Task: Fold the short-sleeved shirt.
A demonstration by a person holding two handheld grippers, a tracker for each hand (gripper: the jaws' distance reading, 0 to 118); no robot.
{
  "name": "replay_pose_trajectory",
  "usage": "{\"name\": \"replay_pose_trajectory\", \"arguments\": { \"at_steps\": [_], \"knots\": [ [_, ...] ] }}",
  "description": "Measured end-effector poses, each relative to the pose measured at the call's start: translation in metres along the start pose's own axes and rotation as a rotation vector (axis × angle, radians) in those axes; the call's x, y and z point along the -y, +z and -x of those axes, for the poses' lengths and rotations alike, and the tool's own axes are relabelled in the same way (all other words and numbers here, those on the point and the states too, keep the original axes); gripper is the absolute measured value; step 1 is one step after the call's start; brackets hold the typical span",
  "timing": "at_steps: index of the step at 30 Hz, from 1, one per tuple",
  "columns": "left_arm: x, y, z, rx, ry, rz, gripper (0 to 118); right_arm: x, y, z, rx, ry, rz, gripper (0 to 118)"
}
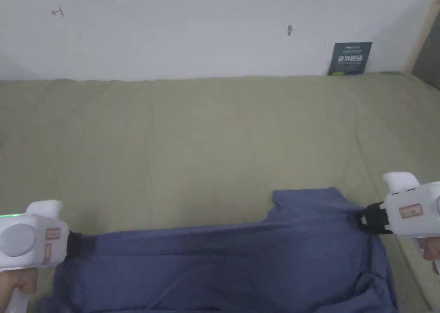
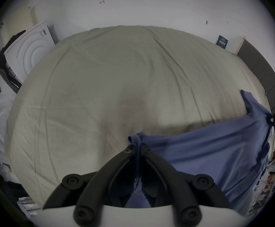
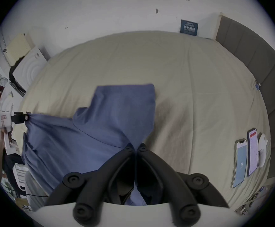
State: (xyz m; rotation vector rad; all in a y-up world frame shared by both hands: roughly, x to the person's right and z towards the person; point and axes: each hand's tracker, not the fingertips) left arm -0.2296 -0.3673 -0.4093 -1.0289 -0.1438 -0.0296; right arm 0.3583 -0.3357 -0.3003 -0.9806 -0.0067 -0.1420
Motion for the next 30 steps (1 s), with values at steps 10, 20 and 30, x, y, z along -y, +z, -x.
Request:
{"name": "replay_pose_trajectory", "arguments": {
  "at_steps": [10, 20, 30],
  "knots": [
    [0.066, 0.081, 0.018, 0.061, 0.019, -0.067, 5, 0.07, 0.075, 0.003, -0.08, -0.03, -0.086, 2],
    [0.157, 0.111, 0.024, 0.081, -0.041, -0.099, 5, 0.171, 0.093, 0.003, -0.076, -0.008, -0.032, 2],
    [0.203, 0.069, 0.039, 0.085, 0.027, -0.01, 5, 0.208, 0.061, -0.004, -0.07, -0.072, 0.062, 2]
  ]
}}
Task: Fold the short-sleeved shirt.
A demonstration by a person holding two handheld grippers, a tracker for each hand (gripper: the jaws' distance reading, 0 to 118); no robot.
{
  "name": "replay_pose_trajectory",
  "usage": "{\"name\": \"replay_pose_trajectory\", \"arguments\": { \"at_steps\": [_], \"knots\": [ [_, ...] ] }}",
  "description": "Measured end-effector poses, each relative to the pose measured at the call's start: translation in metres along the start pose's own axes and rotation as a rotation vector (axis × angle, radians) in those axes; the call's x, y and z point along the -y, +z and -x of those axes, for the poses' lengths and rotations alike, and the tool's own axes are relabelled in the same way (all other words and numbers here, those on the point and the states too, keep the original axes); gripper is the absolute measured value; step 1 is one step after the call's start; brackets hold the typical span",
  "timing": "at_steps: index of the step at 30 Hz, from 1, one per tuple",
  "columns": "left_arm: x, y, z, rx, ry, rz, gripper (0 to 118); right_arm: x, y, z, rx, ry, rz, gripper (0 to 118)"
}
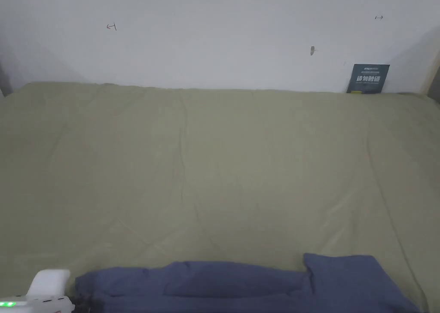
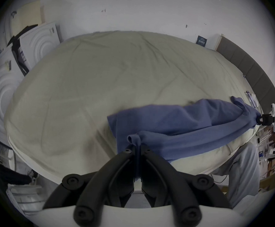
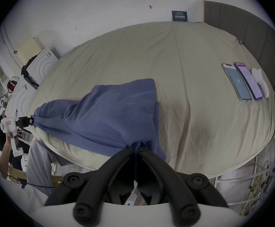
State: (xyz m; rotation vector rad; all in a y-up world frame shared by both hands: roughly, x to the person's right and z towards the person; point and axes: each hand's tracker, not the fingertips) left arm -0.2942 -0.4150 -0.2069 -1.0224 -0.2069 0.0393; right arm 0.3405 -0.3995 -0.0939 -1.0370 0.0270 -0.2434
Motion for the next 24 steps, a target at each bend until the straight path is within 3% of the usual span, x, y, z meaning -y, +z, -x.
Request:
{"name": "replay_pose_trajectory", "arguments": {
  "at_steps": [4, 5, 6, 7, 8, 9, 13, 14, 15, 16, 17, 18, 19, 20, 21, 24],
  "knots": [
    [-0.003, 0.002, 0.0, 0.001, 0.021, -0.002, 9, -0.005, 0.0, 0.004, 0.02, 0.006, 0.02, 4],
    [-0.003, 0.007, -0.004, 0.001, 0.025, -0.006, 44, -0.007, 0.002, 0.006, 0.024, 0.009, 0.019, 23],
    [-0.005, 0.009, -0.004, -0.023, 0.033, -0.001, 92, -0.008, 0.006, 0.008, 0.046, 0.003, 0.024, 54],
    [-0.006, 0.009, -0.004, -0.088, 0.034, 0.052, 118, -0.01, 0.008, 0.01, 0.094, 0.007, 0.035, 90],
    [-0.006, 0.009, -0.001, -0.116, 0.024, 0.094, 114, -0.01, 0.01, 0.012, 0.098, 0.005, 0.034, 116],
    [-0.006, 0.015, 0.003, -0.101, -0.018, 0.003, 115, -0.009, 0.015, 0.014, 0.099, 0.0, 0.021, 118],
    [0.004, 0.039, 0.012, -0.101, 0.051, 0.069, 116, -0.01, 0.042, 0.031, 0.084, -0.04, -0.07, 118],
    [0.007, 0.046, 0.016, -0.089, 0.09, 0.056, 111, -0.009, 0.048, 0.036, 0.075, -0.044, -0.1, 118],
    [0.01, 0.053, 0.021, -0.047, 0.139, 0.025, 98, -0.009, 0.052, 0.045, 0.082, -0.042, -0.107, 115],
    [0.011, 0.059, 0.025, -0.015, 0.174, 0.013, 64, -0.01, 0.055, 0.053, 0.093, -0.044, -0.126, 102],
    [0.009, 0.059, 0.036, 0.02, 0.217, 0.001, 1, -0.009, 0.059, 0.061, 0.073, -0.047, -0.161, 56],
    [0.009, 0.061, 0.04, 0.034, 0.257, -0.016, 1, -0.007, 0.063, 0.069, 0.06, -0.05, -0.205, 56],
    [0.009, 0.059, 0.043, 0.043, 0.272, -0.024, 1, -0.007, 0.064, 0.076, 0.057, -0.05, -0.217, 41],
    [0.008, 0.059, 0.047, 0.032, 0.296, -0.02, 1, -0.008, 0.061, 0.085, 0.104, -0.027, -0.219, 9],
    [0.003, 0.055, 0.052, 0.08, 0.295, 0.001, 1, -0.007, 0.059, 0.091, 0.129, -0.009, -0.239, 0],
    [-0.004, 0.053, 0.058, 0.214, 0.347, -0.014, 1, -0.004, 0.055, 0.106, 0.102, 0.017, -0.236, 0]
  ]
}}
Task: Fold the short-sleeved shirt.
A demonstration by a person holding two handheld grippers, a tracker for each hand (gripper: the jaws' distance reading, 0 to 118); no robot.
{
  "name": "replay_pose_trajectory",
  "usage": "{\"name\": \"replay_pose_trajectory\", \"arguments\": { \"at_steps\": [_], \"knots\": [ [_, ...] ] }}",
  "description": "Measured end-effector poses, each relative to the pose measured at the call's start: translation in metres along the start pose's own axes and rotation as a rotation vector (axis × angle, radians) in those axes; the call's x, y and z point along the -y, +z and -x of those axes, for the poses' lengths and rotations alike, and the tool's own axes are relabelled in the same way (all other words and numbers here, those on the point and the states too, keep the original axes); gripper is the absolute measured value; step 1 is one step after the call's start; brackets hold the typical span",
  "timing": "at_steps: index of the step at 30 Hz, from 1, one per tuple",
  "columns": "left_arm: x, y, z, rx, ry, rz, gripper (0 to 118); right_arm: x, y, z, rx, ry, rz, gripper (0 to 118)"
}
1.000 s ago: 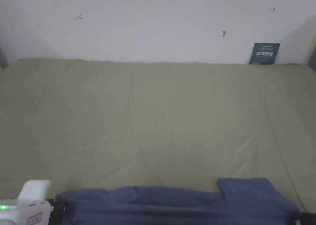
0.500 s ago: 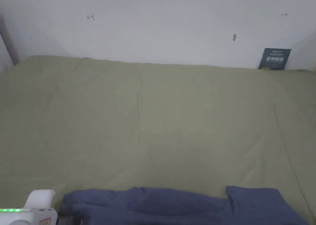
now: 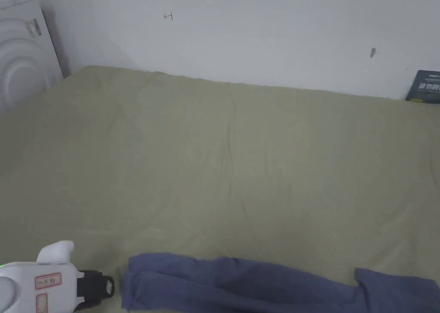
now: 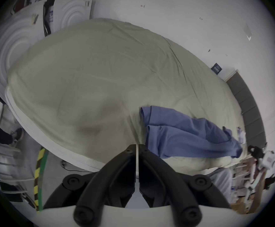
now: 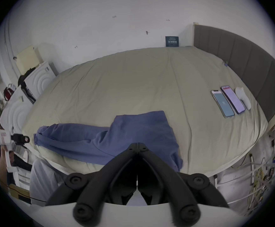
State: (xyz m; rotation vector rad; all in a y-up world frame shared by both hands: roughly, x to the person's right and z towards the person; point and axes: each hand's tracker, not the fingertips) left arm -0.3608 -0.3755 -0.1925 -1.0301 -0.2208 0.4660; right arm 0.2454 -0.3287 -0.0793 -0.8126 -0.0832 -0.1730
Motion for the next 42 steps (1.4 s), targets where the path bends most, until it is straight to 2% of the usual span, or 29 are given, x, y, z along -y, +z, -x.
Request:
{"name": "replay_pose_trajectory", "arguments": {
  "at_steps": [5, 6, 7, 8, 9, 11, 12, 17, 22, 23, 25, 26, 27, 28, 29, 30, 31, 35, 38, 40, 42],
  "knots": [
    [-0.013, -0.012, -0.001, 0.117, 0.009, 0.048, 1, 0.001, -0.002, 0.018, -0.032, 0.014, -0.011, 0],
    [-0.015, -0.015, 0.002, 0.154, 0.024, 0.065, 4, 0.002, -0.001, 0.023, -0.034, 0.023, -0.011, 0],
    [-0.016, -0.017, 0.004, 0.199, 0.04, 0.078, 18, 0.003, -0.001, 0.026, -0.037, 0.028, -0.014, 0],
    [-0.018, -0.02, 0.007, 0.217, 0.049, 0.083, 75, 0.007, -0.002, 0.03, -0.037, 0.029, -0.016, 0],
    [-0.025, -0.025, 0.018, 0.204, 0.048, 0.087, 118, 0.008, -0.001, 0.034, -0.05, 0.033, -0.011, 0],
    [-0.043, -0.033, 0.015, 0.23, -0.005, 0.055, 116, 0.011, -0.001, 0.042, -0.068, 0.031, -0.003, 0],
    [-0.042, -0.039, 0.013, 0.256, 0.034, 0.126, 116, 0.013, -0.003, 0.045, -0.075, 0.032, 0.003, 0],
    [-0.031, -0.077, 0.025, 0.416, 0.052, 0.221, 116, 0.015, -0.007, 0.056, -0.092, 0.019, 0.02, 0],
    [-0.026, -0.111, 0.033, 0.541, 0.079, 0.192, 116, 0.016, -0.004, 0.057, -0.098, 0.003, 0.038, 0],
    [-0.026, -0.113, 0.031, 0.561, 0.078, 0.187, 112, 0.016, -0.005, 0.057, -0.102, -0.006, 0.04, 0],
    [-0.025, -0.114, 0.025, 0.575, 0.027, 0.193, 109, 0.016, -0.006, 0.056, -0.098, -0.02, 0.04, 0],
    [-0.026, -0.114, 0.024, 0.568, 0.011, 0.194, 97, 0.016, -0.004, 0.056, -0.098, -0.024, 0.04, 0],
    [-0.025, -0.119, 0.022, 0.519, 0.014, 0.191, 46, 0.016, -0.005, 0.056, -0.096, -0.027, 0.041, 0],
    [-0.019, -0.124, 0.021, 0.434, -0.012, 0.205, 9, 0.016, -0.006, 0.056, -0.096, -0.029, 0.042, 0],
    [-0.018, -0.129, 0.017, 0.428, -0.03, 0.233, 9, 0.016, -0.006, 0.056, -0.098, -0.033, 0.043, 0],
    [-0.02, -0.122, 0.02, 0.509, 0.034, 0.205, 9, 0.016, -0.003, 0.058, -0.102, -0.033, 0.043, 0],
    [-0.021, -0.117, 0.022, 0.513, 0.055, 0.194, 9, 0.016, -0.003, 0.058, -0.105, -0.032, 0.043, 0],
    [-0.026, -0.098, 0.021, 0.357, 0.063, 0.164, 9, 0.014, 0.001, 0.058, -0.122, -0.027, 0.03, 0],
    [-0.035, -0.086, 0.034, 0.345, 0.052, 0.135, 9, 0.011, 0.004, 0.056, -0.136, -0.038, 0.011, 0],
    [-0.04, -0.07, 0.042, 0.269, 0.032, 0.096, 9, 0.011, 0.005, 0.055, -0.139, -0.04, -0.001, 0],
    [-0.044, -0.05, 0.049, 0.253, 0.058, 0.089, 9, 0.01, 0.006, 0.053, -0.148, -0.039, -0.005, 0]
  ]
}}
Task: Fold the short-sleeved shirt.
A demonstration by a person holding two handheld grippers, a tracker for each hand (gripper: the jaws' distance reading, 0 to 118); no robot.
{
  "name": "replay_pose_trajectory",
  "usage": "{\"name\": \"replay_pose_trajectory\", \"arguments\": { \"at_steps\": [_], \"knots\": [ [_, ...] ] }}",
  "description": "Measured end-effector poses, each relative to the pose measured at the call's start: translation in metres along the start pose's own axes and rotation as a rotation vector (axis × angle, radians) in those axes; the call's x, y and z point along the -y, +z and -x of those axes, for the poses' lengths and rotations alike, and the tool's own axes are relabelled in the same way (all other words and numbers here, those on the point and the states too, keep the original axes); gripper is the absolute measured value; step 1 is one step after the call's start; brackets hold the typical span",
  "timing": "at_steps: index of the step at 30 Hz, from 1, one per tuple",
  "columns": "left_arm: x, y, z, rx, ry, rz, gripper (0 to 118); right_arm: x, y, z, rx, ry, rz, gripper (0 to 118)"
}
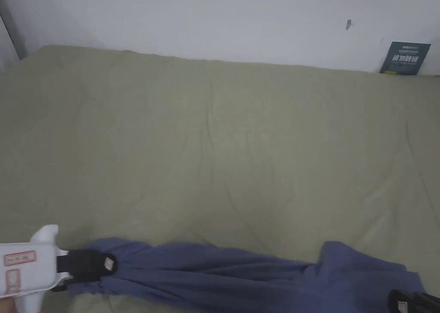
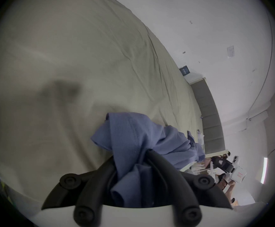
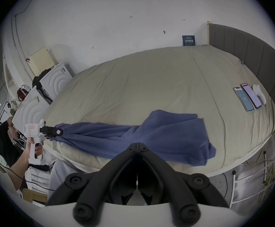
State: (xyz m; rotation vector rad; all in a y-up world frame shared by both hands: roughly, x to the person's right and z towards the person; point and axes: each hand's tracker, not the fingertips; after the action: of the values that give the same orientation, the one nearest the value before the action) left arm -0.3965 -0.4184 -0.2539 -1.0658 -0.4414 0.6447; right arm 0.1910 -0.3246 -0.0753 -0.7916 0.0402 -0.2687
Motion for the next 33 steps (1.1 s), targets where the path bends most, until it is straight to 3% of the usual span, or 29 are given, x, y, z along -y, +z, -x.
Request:
{"name": "replay_pose_trajectory", "arguments": {
  "at_steps": [7, 15, 19, 31, 32, 33],
  "knots": [
    [-0.003, 0.059, -0.014, -0.135, -0.017, -0.073, 9, 0.001, 0.006, -0.003, 0.01, 0.002, -0.042, 0],
    [0.017, 0.049, -0.119, -0.173, -0.199, -0.047, 9, 0.006, 0.019, -0.006, 0.186, 0.064, -0.114, 0],
    [0.028, 0.023, -0.171, -0.185, -0.332, -0.001, 9, 0.012, 0.021, -0.009, 0.257, 0.097, -0.123, 0],
    [0.064, -0.129, -0.234, -0.351, -0.517, 0.209, 9, 0.024, 0.027, -0.023, 0.206, 0.042, -0.127, 0],
    [0.068, -0.143, -0.235, -0.389, -0.54, 0.227, 21, 0.025, 0.027, -0.024, 0.205, 0.038, -0.121, 0],
    [0.072, -0.154, -0.235, -0.413, -0.567, 0.249, 50, 0.025, 0.027, -0.026, 0.202, 0.035, -0.118, 0]
  ]
}}
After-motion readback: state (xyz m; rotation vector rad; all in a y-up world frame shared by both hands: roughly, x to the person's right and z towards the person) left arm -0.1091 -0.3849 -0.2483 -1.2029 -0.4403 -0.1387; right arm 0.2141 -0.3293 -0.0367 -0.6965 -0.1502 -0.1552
